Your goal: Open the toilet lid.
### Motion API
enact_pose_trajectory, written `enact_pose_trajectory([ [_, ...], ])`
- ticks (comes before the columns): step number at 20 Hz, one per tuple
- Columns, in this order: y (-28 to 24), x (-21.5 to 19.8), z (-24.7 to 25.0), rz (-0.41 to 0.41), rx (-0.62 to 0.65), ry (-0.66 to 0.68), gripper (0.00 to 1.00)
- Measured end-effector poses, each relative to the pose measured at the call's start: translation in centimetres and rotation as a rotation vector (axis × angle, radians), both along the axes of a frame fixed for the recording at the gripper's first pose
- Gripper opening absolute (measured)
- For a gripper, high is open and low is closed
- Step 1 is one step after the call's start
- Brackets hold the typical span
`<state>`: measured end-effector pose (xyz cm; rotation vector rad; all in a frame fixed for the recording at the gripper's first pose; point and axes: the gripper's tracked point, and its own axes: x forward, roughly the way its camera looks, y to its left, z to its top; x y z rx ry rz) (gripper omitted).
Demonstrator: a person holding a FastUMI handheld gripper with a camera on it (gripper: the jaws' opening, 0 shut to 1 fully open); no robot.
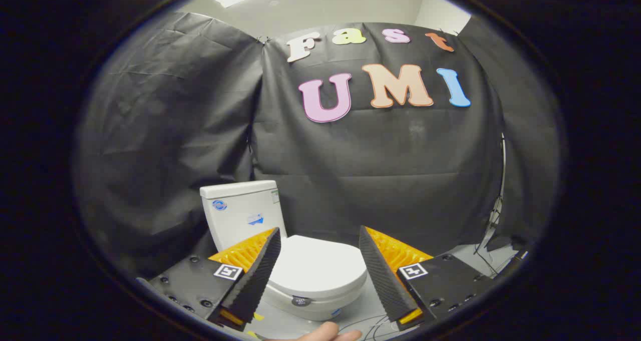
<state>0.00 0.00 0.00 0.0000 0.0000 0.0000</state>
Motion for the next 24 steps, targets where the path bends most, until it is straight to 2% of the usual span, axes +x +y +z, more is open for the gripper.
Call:
enact_pose_trajectory([
  [10,-0.2,0.3,-1.4,-0.004,0.041,0.006,0.97],
  [15,-0.6,1.6,-4.8,-0.031,0.057,0.056,0.97],
  [20,1.7,4.5,-8.3,-0.003,0.171,0.099,0.99],
  [24,4.6,7.9,-12.0,0.004,0.360,0.105,0.99],
])
